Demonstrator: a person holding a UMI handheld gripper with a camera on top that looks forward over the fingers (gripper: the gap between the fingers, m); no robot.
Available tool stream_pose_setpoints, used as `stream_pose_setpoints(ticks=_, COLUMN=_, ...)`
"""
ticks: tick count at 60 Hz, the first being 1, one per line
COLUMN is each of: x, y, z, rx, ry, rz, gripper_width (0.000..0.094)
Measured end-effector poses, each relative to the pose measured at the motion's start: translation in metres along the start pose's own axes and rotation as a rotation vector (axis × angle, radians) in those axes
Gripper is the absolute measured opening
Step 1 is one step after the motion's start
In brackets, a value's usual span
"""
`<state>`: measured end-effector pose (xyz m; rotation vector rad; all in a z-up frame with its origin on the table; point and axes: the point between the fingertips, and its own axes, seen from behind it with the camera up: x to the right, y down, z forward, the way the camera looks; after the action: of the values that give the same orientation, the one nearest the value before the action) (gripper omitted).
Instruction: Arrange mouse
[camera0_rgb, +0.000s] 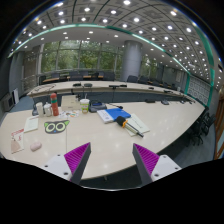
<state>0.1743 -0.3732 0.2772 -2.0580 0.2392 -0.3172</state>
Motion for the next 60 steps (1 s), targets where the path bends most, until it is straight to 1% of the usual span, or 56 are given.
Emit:
stream_pose_setpoints(ticks=8, x=-0.016, y=0.027, z=0.014, rx=-0.03, ry=-0.008, rz=-0.013, gripper_width=0.0854)
stream_pose_setpoints(ticks=16, x=-0.044, y=0.06, z=0.023, rx=-0.081, ry=-0.029, rz=-0.037, gripper_width=0.0852)
stream_pose_setpoints(ticks=17, x=-0.041, y=0.06, z=0.016, rx=-0.09, ry=-0.035, rz=-0.042, gripper_width=0.0852)
stream_pose_setpoints(ticks=23, x=-0.092, y=0.098, z=0.032, rx=-0.112, ry=-0.062, rz=-0.065, gripper_width=0.0848)
stream_pose_setpoints(ticks=25, x=-0.1, y=0.105, z=0.025, rx=-0.123, ry=-0.078, rz=-0.072, gripper_width=0.085)
stream_pose_setpoints(ticks=30, x=-0.153, y=0.132, z=0.036, rx=-0.131, ry=-0.116, rz=-0.073, gripper_width=0.0847)
stream_pose_setpoints(ticks=34, x=-0.199, y=0.15, z=0.038, rx=-0.144, ry=-0.167, rz=-0.057, gripper_width=0.0848)
stream_pose_setpoints(ticks=41, x=-0.28, y=0.173, z=0.047, rx=-0.149, ry=-0.231, rz=-0.029, gripper_width=0.0848)
stream_pose_setpoints(ticks=46, x=-0.341, y=0.178, z=0.058, rx=-0.136, ry=-0.288, rz=-0.026, gripper_width=0.0854)
stream_pose_setpoints(ticks=50, x=-0.384, y=0.183, z=0.068, rx=-0.147, ry=-0.326, rz=-0.035, gripper_width=0.0852)
stream_pose_setpoints(ticks=60, x=-0.474, y=0.177, z=0.103, rx=-0.144, ry=-0.397, rz=-0.052, gripper_width=0.0851)
